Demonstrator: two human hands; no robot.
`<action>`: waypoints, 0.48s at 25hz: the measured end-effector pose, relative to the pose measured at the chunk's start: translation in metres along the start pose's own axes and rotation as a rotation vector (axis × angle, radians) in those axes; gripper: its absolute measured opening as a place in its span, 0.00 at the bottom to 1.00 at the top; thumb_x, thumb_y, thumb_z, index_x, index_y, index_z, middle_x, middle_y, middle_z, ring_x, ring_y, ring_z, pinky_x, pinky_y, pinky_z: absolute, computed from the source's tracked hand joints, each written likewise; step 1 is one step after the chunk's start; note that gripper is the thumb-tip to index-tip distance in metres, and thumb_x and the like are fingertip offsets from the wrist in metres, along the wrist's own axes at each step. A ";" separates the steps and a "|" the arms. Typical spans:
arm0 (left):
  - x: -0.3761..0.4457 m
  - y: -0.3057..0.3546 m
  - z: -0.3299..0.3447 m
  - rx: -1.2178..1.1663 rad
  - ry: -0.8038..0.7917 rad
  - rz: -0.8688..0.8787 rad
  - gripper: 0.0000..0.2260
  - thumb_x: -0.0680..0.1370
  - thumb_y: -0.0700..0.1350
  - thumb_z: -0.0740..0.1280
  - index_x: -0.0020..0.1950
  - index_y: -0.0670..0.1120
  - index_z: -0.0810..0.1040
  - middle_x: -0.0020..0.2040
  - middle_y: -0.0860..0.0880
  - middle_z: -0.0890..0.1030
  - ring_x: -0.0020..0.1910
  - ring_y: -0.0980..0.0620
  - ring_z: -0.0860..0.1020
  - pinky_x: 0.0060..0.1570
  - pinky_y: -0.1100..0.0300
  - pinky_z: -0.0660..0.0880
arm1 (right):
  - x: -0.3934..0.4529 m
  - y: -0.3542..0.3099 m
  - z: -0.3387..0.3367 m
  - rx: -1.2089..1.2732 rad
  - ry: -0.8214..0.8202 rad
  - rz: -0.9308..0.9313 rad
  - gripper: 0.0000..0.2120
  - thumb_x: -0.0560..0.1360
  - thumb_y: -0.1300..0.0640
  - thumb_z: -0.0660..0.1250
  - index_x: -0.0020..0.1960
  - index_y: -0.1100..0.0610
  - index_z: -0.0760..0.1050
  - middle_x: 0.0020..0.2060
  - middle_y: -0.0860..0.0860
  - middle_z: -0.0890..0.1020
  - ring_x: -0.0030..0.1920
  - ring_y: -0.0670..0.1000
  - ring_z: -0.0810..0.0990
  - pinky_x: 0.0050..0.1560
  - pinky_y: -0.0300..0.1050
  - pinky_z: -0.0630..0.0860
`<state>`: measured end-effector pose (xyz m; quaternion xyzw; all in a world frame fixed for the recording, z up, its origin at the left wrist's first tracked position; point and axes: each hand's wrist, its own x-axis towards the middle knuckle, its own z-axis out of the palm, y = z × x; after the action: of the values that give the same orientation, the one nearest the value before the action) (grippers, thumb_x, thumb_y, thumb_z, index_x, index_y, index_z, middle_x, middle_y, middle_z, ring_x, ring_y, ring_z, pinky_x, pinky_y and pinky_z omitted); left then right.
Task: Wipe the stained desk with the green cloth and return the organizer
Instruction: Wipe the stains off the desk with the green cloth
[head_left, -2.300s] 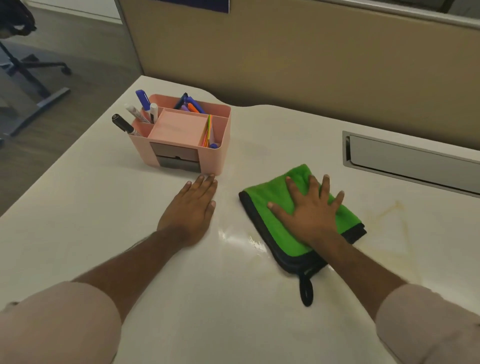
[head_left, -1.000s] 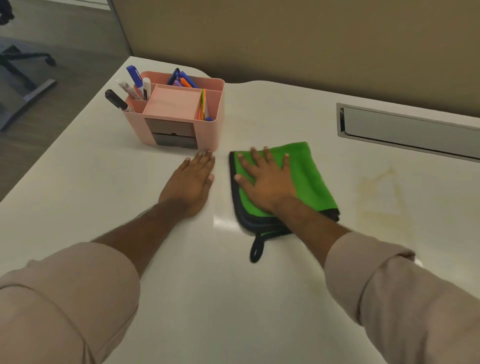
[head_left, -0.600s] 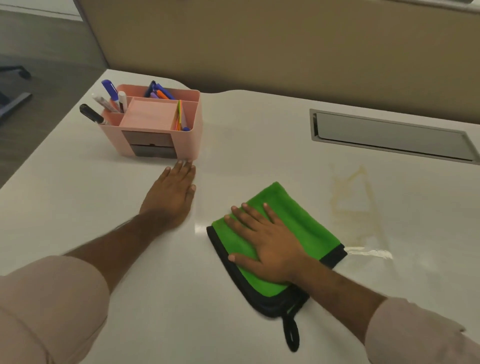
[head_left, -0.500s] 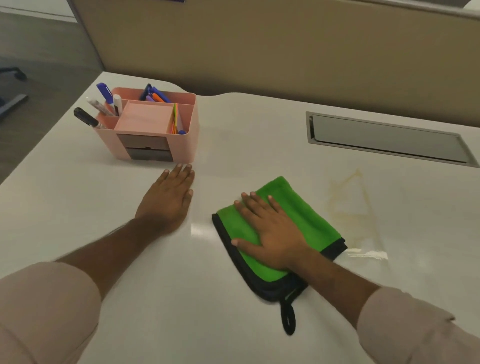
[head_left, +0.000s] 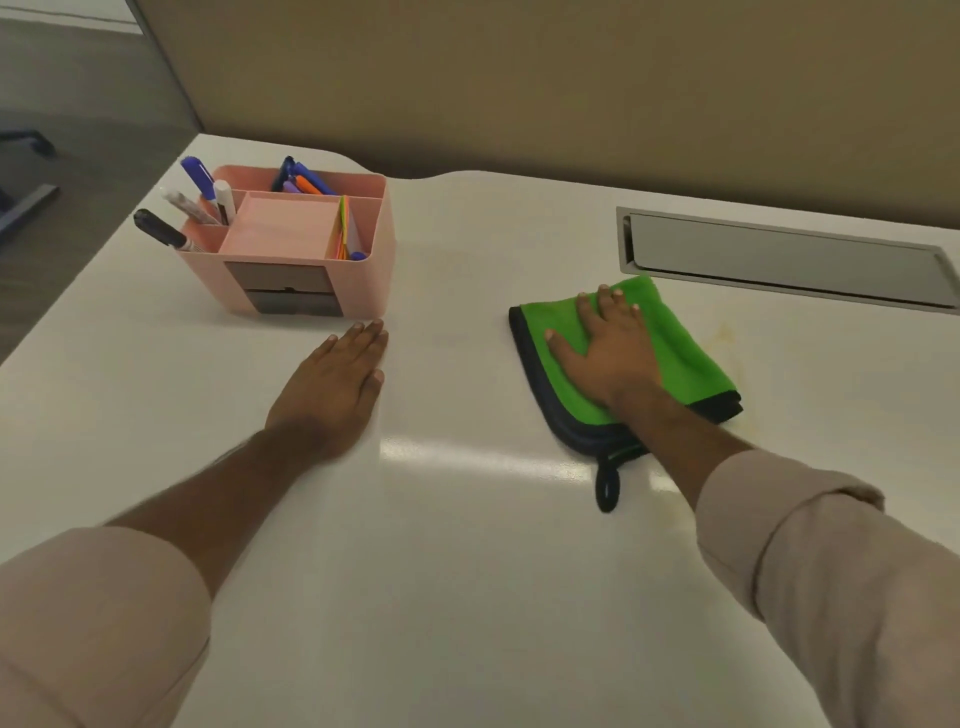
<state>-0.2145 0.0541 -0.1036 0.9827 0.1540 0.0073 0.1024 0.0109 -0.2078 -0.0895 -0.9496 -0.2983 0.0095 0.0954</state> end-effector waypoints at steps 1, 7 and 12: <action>-0.001 0.001 0.000 -0.001 -0.003 0.003 0.24 0.83 0.51 0.45 0.80 0.49 0.50 0.81 0.52 0.52 0.79 0.55 0.49 0.76 0.59 0.44 | -0.013 -0.013 0.003 0.018 -0.011 -0.036 0.39 0.76 0.32 0.50 0.78 0.56 0.57 0.78 0.59 0.57 0.79 0.56 0.51 0.78 0.54 0.45; -0.003 0.016 -0.004 0.001 -0.002 0.003 0.25 0.83 0.50 0.47 0.79 0.44 0.53 0.81 0.47 0.53 0.79 0.50 0.51 0.77 0.54 0.47 | -0.118 -0.065 0.012 0.059 -0.102 -0.297 0.40 0.76 0.29 0.46 0.79 0.52 0.52 0.80 0.53 0.53 0.79 0.51 0.46 0.79 0.52 0.44; -0.005 0.047 0.003 -0.033 -0.013 0.075 0.26 0.83 0.52 0.48 0.79 0.44 0.52 0.81 0.48 0.51 0.79 0.52 0.49 0.77 0.55 0.45 | -0.190 -0.024 0.002 0.002 -0.156 -0.416 0.39 0.75 0.27 0.47 0.79 0.46 0.47 0.80 0.47 0.48 0.79 0.46 0.39 0.78 0.54 0.38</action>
<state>-0.2048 0.0080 -0.0969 0.9860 0.1162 0.0075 0.1192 -0.1585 -0.2960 -0.0945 -0.8638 -0.4945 0.0635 0.0727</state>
